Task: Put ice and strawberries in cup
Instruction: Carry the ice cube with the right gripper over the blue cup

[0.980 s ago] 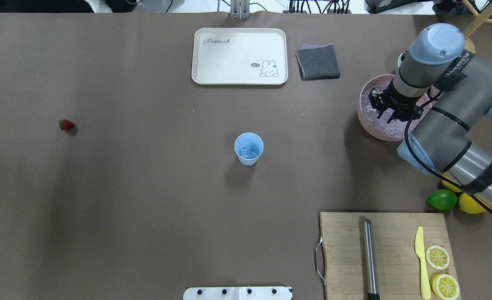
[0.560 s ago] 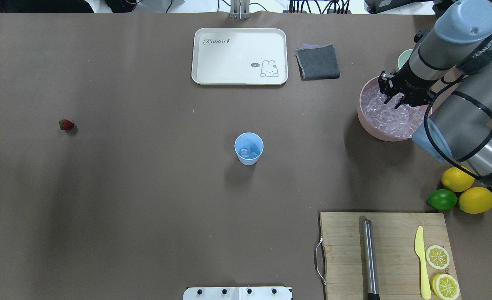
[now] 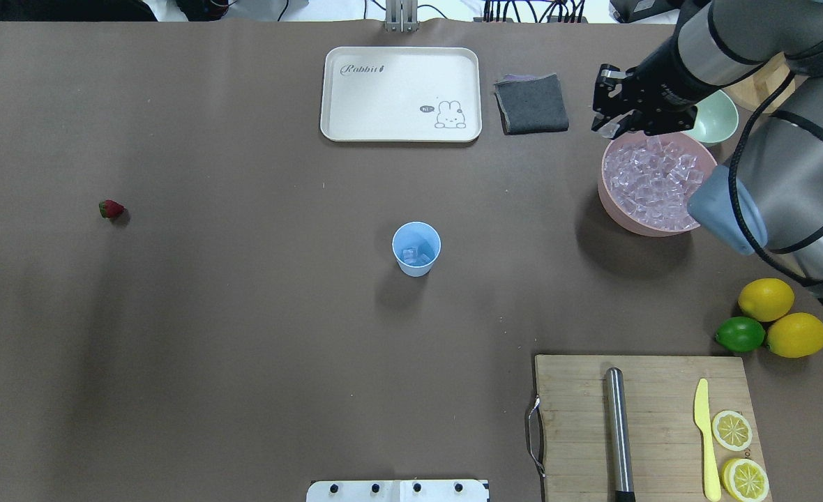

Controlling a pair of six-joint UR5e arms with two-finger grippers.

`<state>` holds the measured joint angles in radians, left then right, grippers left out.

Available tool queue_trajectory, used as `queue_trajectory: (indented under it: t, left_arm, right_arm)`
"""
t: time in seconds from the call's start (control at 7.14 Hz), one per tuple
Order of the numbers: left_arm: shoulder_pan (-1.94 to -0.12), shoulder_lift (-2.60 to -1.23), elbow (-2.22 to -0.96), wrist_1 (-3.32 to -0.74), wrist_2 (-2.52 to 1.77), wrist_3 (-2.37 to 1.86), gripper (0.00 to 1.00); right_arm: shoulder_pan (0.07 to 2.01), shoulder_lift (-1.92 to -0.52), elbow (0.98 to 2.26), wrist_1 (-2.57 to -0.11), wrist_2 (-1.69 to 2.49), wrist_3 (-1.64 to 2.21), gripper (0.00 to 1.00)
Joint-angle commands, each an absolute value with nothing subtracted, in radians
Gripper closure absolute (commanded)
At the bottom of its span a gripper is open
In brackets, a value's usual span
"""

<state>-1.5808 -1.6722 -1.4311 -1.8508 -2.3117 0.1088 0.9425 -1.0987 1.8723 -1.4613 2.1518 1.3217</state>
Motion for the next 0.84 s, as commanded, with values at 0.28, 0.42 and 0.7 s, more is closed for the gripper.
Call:
queue_trajectory:
  t: [0.28,0.42,0.7]
  left_arm:
    - [-1.582,-1.671,-1.387,-1.899,-2.312,0.109,0.02]
    - [-1.580,-1.669,-1.379,-1.904,-2.312,0.109,0.02]
    - [-1.580,-1.669,-1.361,-1.919,-2.312,0.109,0.02]
  right_arm:
    - [0.633,-0.984,1.853,-1.302,1.967,1.463,1.00]
    - [0.577,-0.970,1.842,-1.302,1.915,1.469,1.00]
    - [0.548,-0.969,1.775,-1.301,1.901,1.459,1.00]
